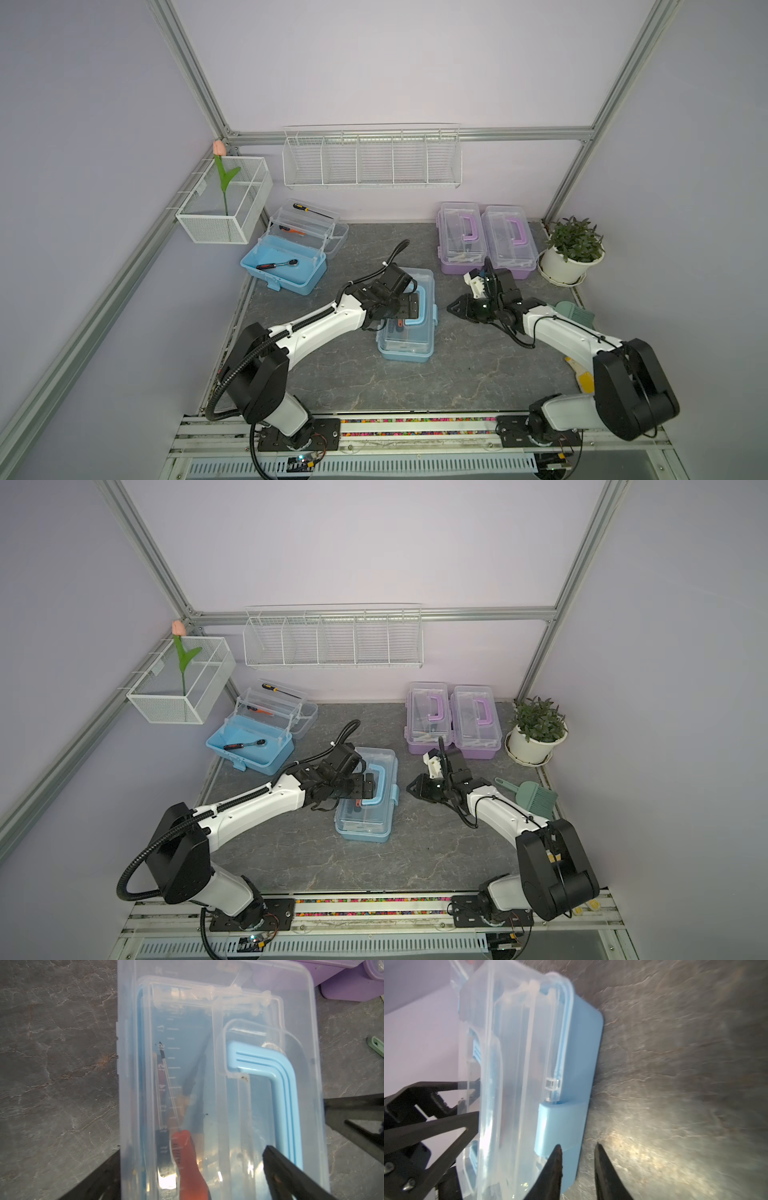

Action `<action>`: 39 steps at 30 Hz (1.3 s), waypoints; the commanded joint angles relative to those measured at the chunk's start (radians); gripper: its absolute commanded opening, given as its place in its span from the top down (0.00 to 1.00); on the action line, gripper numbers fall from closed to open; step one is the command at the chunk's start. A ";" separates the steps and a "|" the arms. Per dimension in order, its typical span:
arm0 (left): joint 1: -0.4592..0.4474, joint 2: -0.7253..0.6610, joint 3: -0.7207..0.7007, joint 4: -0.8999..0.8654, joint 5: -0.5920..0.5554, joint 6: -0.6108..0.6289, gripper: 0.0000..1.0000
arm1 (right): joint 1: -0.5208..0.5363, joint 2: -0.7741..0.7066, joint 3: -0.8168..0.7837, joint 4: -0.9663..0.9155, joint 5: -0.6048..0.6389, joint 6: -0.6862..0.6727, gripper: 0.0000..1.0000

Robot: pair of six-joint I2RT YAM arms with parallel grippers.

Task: Close toolboxes
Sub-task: Fasten the toolbox latch on the toolbox, then move the toolbox to the center of the board.

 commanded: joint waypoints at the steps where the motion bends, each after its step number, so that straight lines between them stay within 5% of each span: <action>1: -0.032 0.019 -0.008 -0.092 0.040 -0.007 0.01 | 0.018 -0.003 0.014 -0.124 0.093 -0.084 0.71; 15: -0.031 0.035 -0.002 -0.074 0.062 -0.014 0.13 | 0.159 0.209 0.106 0.041 -0.023 -0.020 0.75; 28: -0.032 0.066 0.007 -0.059 0.080 0.006 0.17 | 0.158 0.179 0.133 0.078 -0.067 -0.015 0.74; 32: -0.032 0.060 0.011 -0.084 0.048 0.014 0.19 | 0.154 0.147 0.196 -0.108 0.062 -0.082 0.73; 39: -0.015 0.071 0.058 -0.169 -0.040 0.049 0.30 | 0.110 -0.008 0.211 -0.322 0.205 -0.143 0.56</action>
